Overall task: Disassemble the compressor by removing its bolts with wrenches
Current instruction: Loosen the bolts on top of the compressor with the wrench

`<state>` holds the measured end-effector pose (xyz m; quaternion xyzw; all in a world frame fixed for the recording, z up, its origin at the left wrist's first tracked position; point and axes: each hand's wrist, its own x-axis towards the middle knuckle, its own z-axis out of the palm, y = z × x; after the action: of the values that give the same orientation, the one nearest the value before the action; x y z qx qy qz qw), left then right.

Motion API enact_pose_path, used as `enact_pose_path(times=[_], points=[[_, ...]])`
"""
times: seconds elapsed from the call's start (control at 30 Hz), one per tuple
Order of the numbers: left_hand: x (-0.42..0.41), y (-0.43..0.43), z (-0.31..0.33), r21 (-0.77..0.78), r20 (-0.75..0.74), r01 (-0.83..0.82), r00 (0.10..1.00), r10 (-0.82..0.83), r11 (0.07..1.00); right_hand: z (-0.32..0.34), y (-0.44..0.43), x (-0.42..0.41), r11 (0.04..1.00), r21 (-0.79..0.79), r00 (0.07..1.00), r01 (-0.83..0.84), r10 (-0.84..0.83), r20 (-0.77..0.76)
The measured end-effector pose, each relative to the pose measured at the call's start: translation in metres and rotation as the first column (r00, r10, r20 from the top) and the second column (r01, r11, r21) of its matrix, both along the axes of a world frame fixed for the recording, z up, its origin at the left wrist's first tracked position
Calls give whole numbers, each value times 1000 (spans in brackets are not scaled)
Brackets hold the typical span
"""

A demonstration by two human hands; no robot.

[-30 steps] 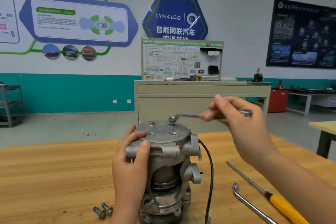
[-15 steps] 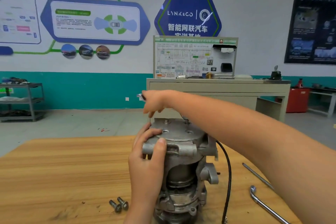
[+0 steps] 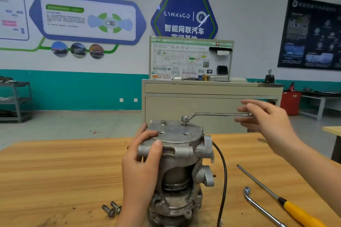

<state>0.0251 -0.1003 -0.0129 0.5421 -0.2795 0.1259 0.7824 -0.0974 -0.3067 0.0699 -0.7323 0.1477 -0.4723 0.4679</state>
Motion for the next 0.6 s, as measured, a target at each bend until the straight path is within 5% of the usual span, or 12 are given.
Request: enact_pose_path(times=[0.1,0.23,0.33,0.47,0.6], points=[[2,1,0,-21,-17,18,1000,-18,1000,30,-33,82,995,79,892,54,-13,-451],[0,2,0,-31,-26,32,999,-33,999,58,19,174,957,-280,572,-81,-185,-799],[3,2,1,-21,-34,36,999,-37,999,57,95,204,762,-506,591,-404,-205,-780],[10,1,1,-4,-46,-10,999,10,1000,46,191,144,538,-573,748,-618,178,-639],[10,-1,-4,85,-86,-59,994,66,995,43,163,25,502,-518,720,-692,424,-550]])
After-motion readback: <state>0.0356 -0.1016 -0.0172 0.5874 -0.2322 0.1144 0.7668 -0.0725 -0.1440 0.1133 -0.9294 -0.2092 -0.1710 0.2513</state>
